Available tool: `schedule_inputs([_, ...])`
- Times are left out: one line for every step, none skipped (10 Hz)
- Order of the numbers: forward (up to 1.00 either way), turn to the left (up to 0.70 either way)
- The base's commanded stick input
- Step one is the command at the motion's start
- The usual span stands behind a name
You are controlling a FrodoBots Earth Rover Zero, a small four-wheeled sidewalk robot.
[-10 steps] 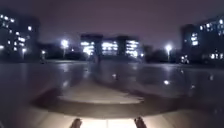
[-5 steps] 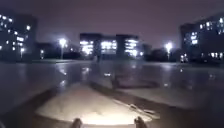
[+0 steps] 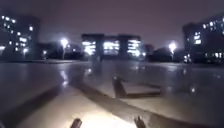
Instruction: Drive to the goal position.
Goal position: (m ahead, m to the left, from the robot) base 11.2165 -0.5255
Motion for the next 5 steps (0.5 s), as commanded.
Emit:
schedule_inputs([1.00,0.00])
schedule_inputs([1.00,0.00])
schedule_inputs([1.00,0.00])
schedule_inputs([1.00,0.00])
schedule_inputs([1.00,0.00])
